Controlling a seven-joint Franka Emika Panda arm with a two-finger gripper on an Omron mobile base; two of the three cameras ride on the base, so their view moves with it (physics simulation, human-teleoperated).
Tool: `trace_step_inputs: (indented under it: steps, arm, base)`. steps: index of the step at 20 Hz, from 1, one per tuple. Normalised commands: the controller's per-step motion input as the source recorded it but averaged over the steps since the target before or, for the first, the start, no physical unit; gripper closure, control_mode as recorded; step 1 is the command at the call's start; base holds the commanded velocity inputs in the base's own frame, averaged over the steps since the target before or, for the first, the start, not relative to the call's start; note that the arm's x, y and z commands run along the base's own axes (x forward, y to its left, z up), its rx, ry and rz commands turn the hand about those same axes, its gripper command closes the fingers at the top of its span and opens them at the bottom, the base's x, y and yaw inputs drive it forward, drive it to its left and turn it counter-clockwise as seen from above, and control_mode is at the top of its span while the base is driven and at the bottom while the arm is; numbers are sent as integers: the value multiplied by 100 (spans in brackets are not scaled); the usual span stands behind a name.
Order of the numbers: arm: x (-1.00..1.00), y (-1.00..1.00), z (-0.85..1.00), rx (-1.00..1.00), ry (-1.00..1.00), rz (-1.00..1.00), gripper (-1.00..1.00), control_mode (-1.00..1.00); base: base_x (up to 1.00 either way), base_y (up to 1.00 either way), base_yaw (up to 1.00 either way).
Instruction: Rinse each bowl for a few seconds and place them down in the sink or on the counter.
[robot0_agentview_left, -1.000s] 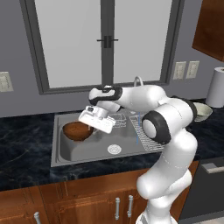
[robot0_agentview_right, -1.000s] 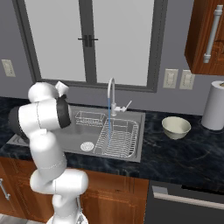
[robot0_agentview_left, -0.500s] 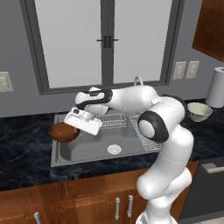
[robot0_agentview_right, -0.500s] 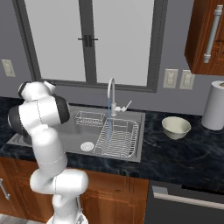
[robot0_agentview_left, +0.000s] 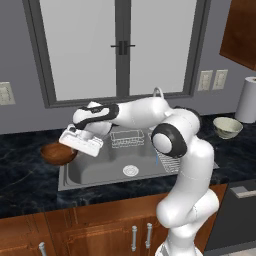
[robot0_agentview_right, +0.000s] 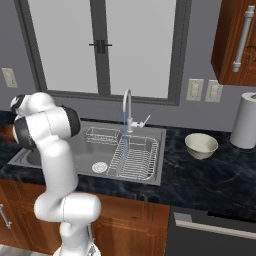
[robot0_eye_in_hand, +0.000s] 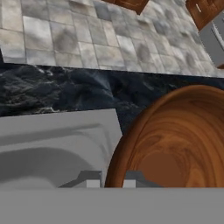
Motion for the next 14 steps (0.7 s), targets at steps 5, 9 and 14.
trace_step_inputs:
  steps: [5, 9, 14]
  arm:
    - [10, 47, -3, -2, 0, 1, 100, -100]
    - [8, 45, -8, -4, 0, 1, 100, -100]
    - [7, 43, -13, -4, 0, 1, 100, -100]
  base:
    - [0, 0, 0]
    - [0, 0, 0]
    - [0, 0, 0]
